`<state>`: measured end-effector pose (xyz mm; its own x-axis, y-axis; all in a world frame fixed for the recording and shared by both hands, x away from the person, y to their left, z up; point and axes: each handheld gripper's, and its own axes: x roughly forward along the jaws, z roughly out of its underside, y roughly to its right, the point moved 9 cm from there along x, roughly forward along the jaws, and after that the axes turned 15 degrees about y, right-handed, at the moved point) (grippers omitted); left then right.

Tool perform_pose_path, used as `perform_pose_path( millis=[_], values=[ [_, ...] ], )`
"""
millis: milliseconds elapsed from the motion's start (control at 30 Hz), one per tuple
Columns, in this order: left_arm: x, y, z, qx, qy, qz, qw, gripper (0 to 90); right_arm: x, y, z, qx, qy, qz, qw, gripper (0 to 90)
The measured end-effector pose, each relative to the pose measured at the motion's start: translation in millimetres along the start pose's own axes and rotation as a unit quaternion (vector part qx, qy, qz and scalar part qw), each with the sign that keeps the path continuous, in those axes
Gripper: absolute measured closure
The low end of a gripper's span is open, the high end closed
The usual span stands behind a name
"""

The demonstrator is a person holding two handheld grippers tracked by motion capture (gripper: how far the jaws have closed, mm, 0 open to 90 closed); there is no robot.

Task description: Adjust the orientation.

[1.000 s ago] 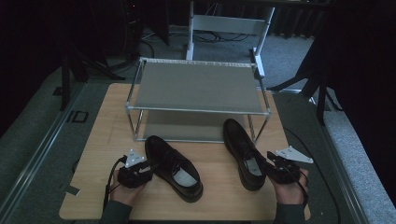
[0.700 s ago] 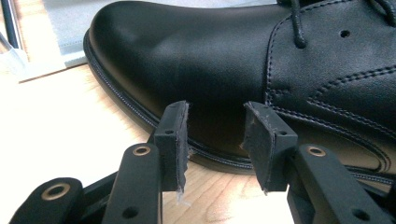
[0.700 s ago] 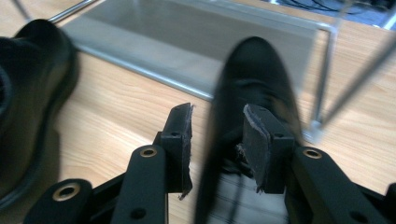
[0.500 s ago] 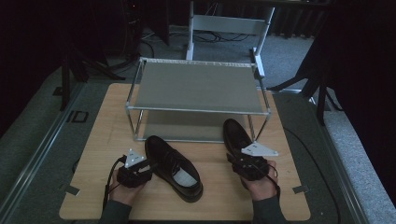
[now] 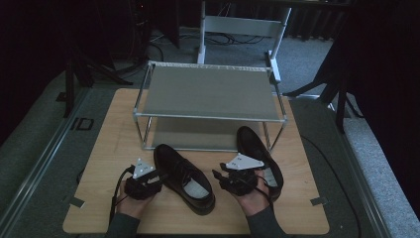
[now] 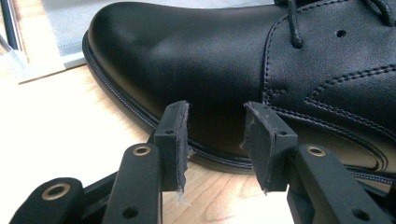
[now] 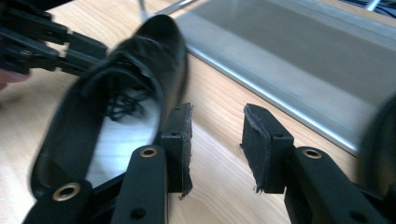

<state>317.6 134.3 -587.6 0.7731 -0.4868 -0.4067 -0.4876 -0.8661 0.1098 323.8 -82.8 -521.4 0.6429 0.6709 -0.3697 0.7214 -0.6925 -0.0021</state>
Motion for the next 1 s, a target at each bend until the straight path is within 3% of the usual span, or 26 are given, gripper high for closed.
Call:
perform_pose_path(
  millis=[333, 500, 667, 867, 1000],
  values=[
    [0.4, 0.2, 0.1, -0.002, 0.001, 0.0, 1.0, 60.2, 23.5, -30.9, 1.4, -0.017, -0.009, -0.041, 0.999, 61.2],
    [0.8, 0.3, 0.0, -0.002, 0.001, 0.0, 1.0, 60.2, 36.0, -31.6, 9.1, -0.022, -0.024, -0.036, 0.9988, 61.8],
    [2.5, -0.6, -1.3, -0.009, 0.003, 0.002, 1.0, 60.4, 51.6, -28.2, 14.5, -0.024, -0.039, -0.021, 0.9987, 84.2],
    [5.8, 7.6, -3.1, -0.002, 0.003, 0.014, 0.9999, 60.0, 42.9, -21.5, 15.7, -0.008, -0.025, -0.002, 0.9996, 86.2],
    [9.6, 20.0, -5.1, 0.01, 0.002, 0.028, 0.9996, 59.9, 26.7, -11.8, 16.3, -0.018, -0.018, 0.019, 0.9995, 86.2]
  ],
)
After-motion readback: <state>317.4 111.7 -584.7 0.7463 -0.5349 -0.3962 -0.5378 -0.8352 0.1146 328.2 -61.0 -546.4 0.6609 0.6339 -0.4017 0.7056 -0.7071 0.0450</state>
